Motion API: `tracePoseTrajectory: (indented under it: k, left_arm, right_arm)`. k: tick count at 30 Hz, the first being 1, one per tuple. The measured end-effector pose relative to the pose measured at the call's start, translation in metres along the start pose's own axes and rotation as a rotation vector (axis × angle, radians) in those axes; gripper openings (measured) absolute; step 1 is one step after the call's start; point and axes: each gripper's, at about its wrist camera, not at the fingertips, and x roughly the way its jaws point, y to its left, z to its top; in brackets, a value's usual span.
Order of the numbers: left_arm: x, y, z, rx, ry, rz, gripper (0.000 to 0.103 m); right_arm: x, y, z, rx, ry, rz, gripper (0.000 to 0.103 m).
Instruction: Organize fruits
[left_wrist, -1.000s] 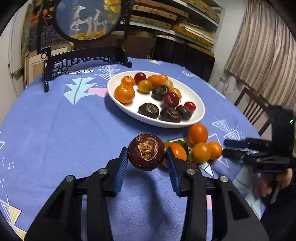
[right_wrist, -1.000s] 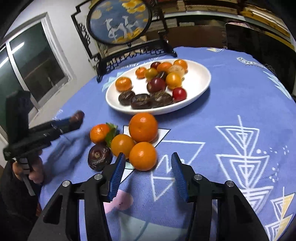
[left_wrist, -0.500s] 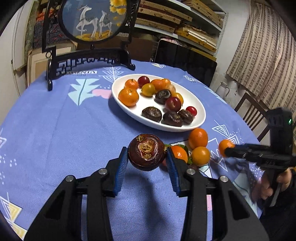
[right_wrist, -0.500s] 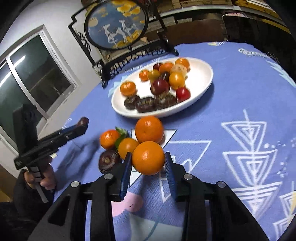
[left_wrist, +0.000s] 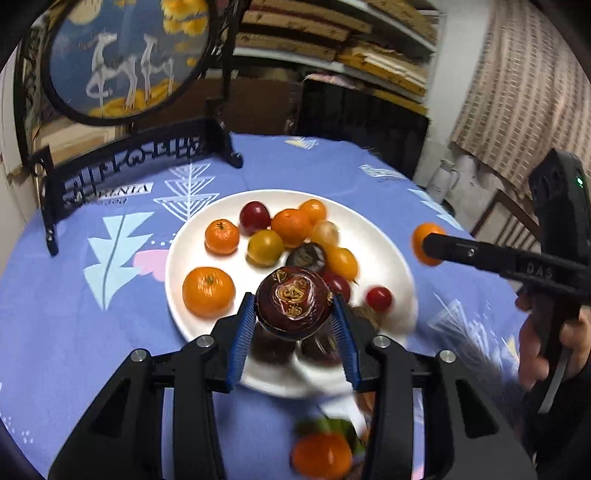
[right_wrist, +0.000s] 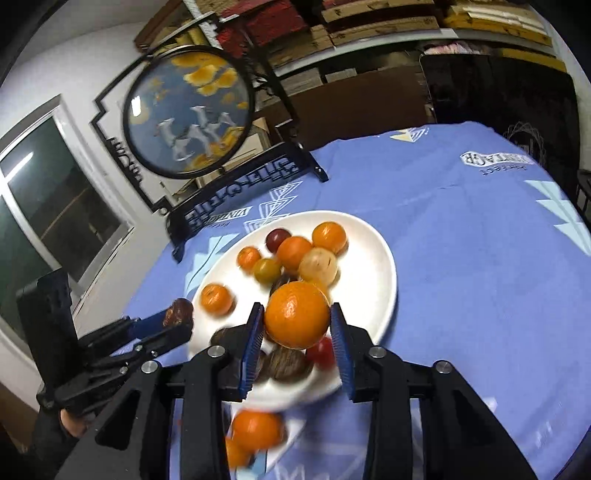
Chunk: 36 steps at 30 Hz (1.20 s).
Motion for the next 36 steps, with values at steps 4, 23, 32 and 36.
tracePoseTrajectory:
  k: [4, 23, 32, 36]
  left_arm:
    - [0.01, 0.005, -0.001, -0.031, 0.012, 0.022, 0.069]
    - [-0.04, -0.063, -0.133, 0.193, 0.167, 0.058, 0.05]
    - [-0.058, -0.042, -0.122, 0.062, 0.009, -0.017, 0.04]
    - [-0.08, -0.016, -0.121, -0.069, -0.116, 0.06, 0.04]
  right_arm:
    - [0.009, -0.009, -0.004, 0.038, -0.02, 0.026, 0.059]
    - [-0.041, 0.004, -0.09, -0.125, -0.102, -0.171, 0.059]
    - [-0.034, 0.015, -0.107, -0.171, -0.019, -0.099, 0.059]
    - [-0.031, 0.039, -0.122, -0.229, 0.043, -0.052, 0.059]
